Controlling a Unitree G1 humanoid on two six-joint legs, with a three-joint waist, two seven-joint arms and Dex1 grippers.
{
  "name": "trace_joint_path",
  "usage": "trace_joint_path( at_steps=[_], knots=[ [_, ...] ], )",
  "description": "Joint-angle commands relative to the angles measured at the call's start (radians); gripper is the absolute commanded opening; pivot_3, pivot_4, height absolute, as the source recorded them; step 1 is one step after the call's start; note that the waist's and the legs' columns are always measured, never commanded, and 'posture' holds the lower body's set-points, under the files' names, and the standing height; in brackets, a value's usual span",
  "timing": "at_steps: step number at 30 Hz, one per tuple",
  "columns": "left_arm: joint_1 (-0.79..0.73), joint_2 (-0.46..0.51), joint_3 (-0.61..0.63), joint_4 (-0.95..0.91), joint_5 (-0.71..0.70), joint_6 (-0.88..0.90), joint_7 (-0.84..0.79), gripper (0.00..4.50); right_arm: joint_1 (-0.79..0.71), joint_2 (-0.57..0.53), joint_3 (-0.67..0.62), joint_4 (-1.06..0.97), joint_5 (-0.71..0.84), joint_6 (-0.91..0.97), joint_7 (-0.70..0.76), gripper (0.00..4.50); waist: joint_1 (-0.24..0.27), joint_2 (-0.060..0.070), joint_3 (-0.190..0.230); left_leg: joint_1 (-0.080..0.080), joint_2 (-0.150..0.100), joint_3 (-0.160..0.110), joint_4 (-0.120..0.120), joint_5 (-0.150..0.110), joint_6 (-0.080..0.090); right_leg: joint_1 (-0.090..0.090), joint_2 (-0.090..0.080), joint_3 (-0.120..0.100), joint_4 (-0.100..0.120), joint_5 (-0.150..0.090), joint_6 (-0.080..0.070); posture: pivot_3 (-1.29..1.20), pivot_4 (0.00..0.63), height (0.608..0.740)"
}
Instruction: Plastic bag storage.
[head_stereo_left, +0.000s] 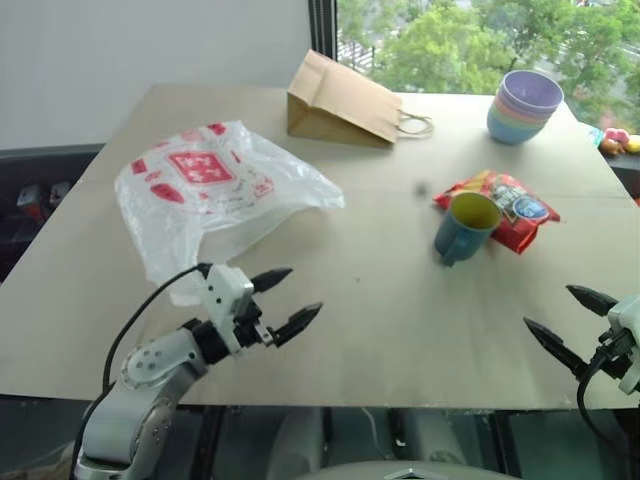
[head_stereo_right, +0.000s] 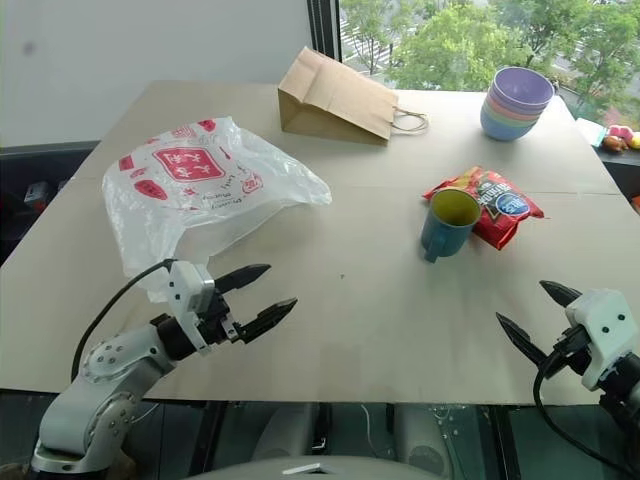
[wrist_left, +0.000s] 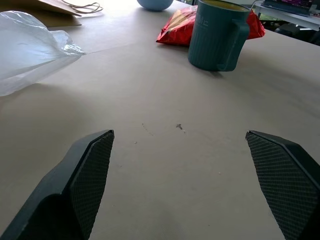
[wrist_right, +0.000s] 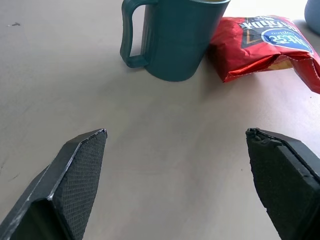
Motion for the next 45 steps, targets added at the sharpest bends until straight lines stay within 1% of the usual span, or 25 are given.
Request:
trace_joint_path(
  at_steps=[1,4,6,8,9,11,14,16,18,20,24,26,29,31,34,40,43,45],
  knots=[
    [-0.068,-0.028,0.025,-0.015,-0.044,-0.005,0.031,4.42,-0.010,-0.002,-0.013,-0.006,0.014,-0.049,0.008,4.50,0.000,0.000,0.000,0.000,0.000,0.000,0.000,0.000,0.000,0.000,0.000,0.000,0.000,0.000,0.000,0.00,0.150,0.740],
    [-0.230,-0.076,0.033,0.036,-0.071,0.033,0.112,4.42,-0.047,0.026,0.001,-0.059,0.055,-0.093,-0.002,4.50,0.008,0.000,0.001,-0.001,0.000,-0.002,0.001,0.000,0.000,0.000,0.000,-0.003,0.000,0.000,0.000,0.00,0.150,0.740],
    [-0.309,-0.092,0.028,0.063,-0.028,0.026,0.159,4.42,-0.046,0.018,0.017,-0.106,0.086,-0.089,0.016,4.50,0.006,0.001,0.000,0.000,-0.001,-0.001,0.001,0.000,0.000,0.001,0.001,-0.002,0.000,0.000,0.000,0.00,0.150,0.740],
    [-0.394,-0.108,0.020,0.092,0.033,0.048,0.254,4.42,-0.054,0.000,0.034,-0.168,0.133,-0.067,0.023,4.50,0.003,0.001,0.000,0.000,-0.003,-0.001,0.001,0.000,0.000,0.001,0.002,-0.002,0.000,0.000,0.000,0.00,0.150,0.740],
    [-0.450,-0.091,0.000,0.123,0.111,0.095,0.329,4.42,-0.064,-0.018,0.052,-0.201,0.143,-0.061,0.030,4.50,0.002,0.000,0.000,0.000,-0.003,-0.001,0.000,0.000,0.000,0.001,0.002,-0.001,0.000,0.000,0.000,0.00,0.150,0.740],
    [-0.546,-0.007,-0.045,0.195,0.239,0.171,0.378,4.42,-0.080,-0.047,0.078,-0.255,0.172,-0.043,0.032,4.50,0.001,-0.001,0.001,0.000,-0.004,-0.001,0.000,0.000,0.000,0.001,0.003,-0.002,0.001,0.000,0.000,0.00,0.150,0.740],
    [-0.628,0.113,-0.086,0.291,0.338,0.159,0.333,4.42,-0.087,-0.075,0.086,-0.296,0.206,-0.019,0.026,4.50,0.000,-0.002,0.001,0.000,-0.004,0.000,0.000,0.000,0.000,0.001,0.005,-0.002,0.001,0.000,0.000,0.00,0.150,0.740],
    [-0.671,0.201,-0.146,0.375,0.424,0.148,0.296,4.42,-0.084,-0.090,0.086,-0.310,0.214,-0.017,0.029,4.50,0.002,-0.002,0.001,-0.001,-0.004,0.001,-0.001,0.000,0.000,0.001,0.004,-0.002,0.001,0.000,0.000,0.00,0.150,0.740],
    [-0.695,0.266,-0.201,0.435,0.488,0.111,0.246,4.42,-0.079,-0.097,0.081,-0.320,0.224,-0.016,0.030,4.50,0.003,-0.002,0.001,-0.001,-0.004,0.002,-0.001,0.000,0.000,0.001,0.004,-0.002,0.000,0.000,-0.001,0.00,0.150,0.740],
    [-0.730,0.279,-0.218,0.473,0.495,0.120,0.206,4.42,-0.066,-0.098,0.072,-0.322,0.232,-0.025,0.036,4.50,0.005,-0.003,0.002,-0.001,-0.004,0.002,-0.001,0.000,0.000,0.001,0.002,-0.002,-0.001,0.000,-0.001,0.00,0.150,0.740],
    [-0.759,0.312,-0.261,0.478,0.528,0.154,0.115,4.42,-0.049,-0.090,0.062,-0.325,0.232,-0.055,0.043,4.50,0.010,-0.004,0.002,-0.003,-0.004,0.001,-0.001,0.000,0.000,0.001,0.001,-0.004,-0.001,0.000,0.000,0.00,0.150,0.740],
    [-0.762,0.337,-0.285,0.492,0.567,0.149,0.091,4.42,-0.050,-0.089,0.065,-0.330,0.239,-0.065,0.044,4.50,0.008,-0.004,0.002,-0.003,-0.004,0.001,-0.001,0.000,0.000,0.000,0.001,-0.004,-0.001,0.000,0.000,0.00,0.150,0.740],
    [-0.767,0.364,-0.324,0.536,0.656,0.133,0.104,4.42,-0.066,-0.093,0.089,-0.332,0.233,-0.078,0.043,4.50,0.002,-0.004,0.002,-0.002,-0.004,0.001,-0.001,0.000,0.000,0.000,0.001,-0.004,0.000,0.000,0.000,0.00,0.150,0.740],
    [-0.766,0.368,-0.336,0.541,0.689,0.126,0.103,4.42,-0.087,-0.096,0.106,-0.329,0.227,-0.080,0.037,4.50,0.002,-0.004,0.002,-0.002,-0.004,0.002,-0.001,0.000,0.000,0.000,0.002,-0.004,0.000,0.000,0.000,0.00,0.150,0.740],
    [-0.762,0.375,-0.352,0.533,0.733,0.114,0.087,4.42,-0.136,-0.095,0.123,-0.340,0.260,-0.065,0.000,4.50,0.004,-0.005,0.003,-0.002,-0.004,0.002,-0.001,0.000,0.000,0.000,0.002,-0.004,0.000,0.000,0.000,0.00,0.150,0.740],
    [-0.759,0.370,-0.362,0.551,0.783,0.099,0.058,4.42,-0.219,-0.097,0.153,-0.352,0.307,-0.035,-0.064,4.50,0.006,-0.005,0.003,-0.003,-0.004,0.001,-0.001,0.000,0.000,0.000,0.001,-0.004,0.000,0.000,0.000,0.00,0.150,0.740],
    [-0.770,0.352,-0.380,0.595,0.816,0.085,0.066,4.42,-0.254,-0.106,0.170,-0.351,0.306,-0.019,-0.085,4.50,0.005,-0.005,0.003,-0.003,-0.004,0.002,-0.001,0.000,0.000,0.000,0.001,-0.004,0.000,0.000,0.000,0.00,0.150,0.740],
    [-0.798,0.329,-0.404,0.673,0.857,0.037,0.105,4.42,-0.279,-0.111,0.190,-0.358,0.303,-0.001,-0.108,4.50,0.006,-0.005,0.003,-0.003,-0.004,0.002,0.000,0.000,0.000,0.000,0.001,-0.004,0.000,0.000,0.000,0.00,0.150,0.740]
  ],
)
